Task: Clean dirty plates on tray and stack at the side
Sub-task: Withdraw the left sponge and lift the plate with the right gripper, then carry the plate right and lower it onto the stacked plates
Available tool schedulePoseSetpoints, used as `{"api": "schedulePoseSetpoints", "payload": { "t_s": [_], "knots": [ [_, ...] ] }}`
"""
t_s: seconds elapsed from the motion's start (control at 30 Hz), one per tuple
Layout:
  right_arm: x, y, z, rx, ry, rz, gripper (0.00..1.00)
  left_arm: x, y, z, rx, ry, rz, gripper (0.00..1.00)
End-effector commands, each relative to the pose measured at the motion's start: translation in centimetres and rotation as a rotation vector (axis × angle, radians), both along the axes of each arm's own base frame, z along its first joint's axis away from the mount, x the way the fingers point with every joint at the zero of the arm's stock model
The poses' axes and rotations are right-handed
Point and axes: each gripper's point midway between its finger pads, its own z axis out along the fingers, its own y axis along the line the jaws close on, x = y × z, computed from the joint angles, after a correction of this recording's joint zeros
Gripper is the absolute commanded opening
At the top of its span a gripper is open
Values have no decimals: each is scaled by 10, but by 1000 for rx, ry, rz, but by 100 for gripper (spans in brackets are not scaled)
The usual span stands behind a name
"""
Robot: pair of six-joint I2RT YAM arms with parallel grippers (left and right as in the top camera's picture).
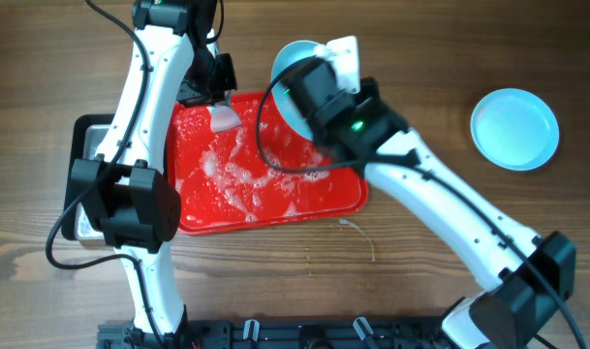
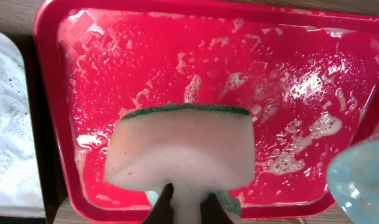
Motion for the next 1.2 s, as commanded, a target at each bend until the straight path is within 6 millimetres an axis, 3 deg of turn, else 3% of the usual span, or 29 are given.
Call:
{"api": "schedulePoseSetpoints", "payload": {
  "t_s": [0.0,0.1,0.2,0.27,0.37,0.53,0.7,0.8,0.87,0.93,1.0,1.17],
  "knots": [
    [-11,-3,37,-143,-156,-53,4,4,2,16,4,-49,15,4],
    [-17,8,31,-143,-150,-28,4,4,4,16,15,-53,17,4],
    [-21,12,11,-190,-131,-21,4,9,5,16,15,-70,19,4],
    [-23,-1,22,-285,-222,-89,4,10,5,16,13,-77,21,4],
    [-35,-12,62,-424,-408,-210,4,13,6,17,12,-85,24,4],
    [-44,16,44,-305,-393,-129,4,14,9,15,19,-86,30,4],
    [-48,12,57,-392,-451,-159,4,15,15,12,25,-78,43,4],
    [-47,18,44,-350,-422,-130,4,15,17,12,25,-76,46,4],
    [-49,13,51,-384,-455,-159,4,15,17,12,25,-76,46,4],
    [-45,21,36,-329,-387,-104,4,15,17,12,25,-77,46,4],
    [-40,30,7,-222,-249,-23,4,15,17,12,25,-77,46,4],
    [-28,15,-65,116,132,-10,4,15,17,12,25,-77,45,4]
  ]
}}
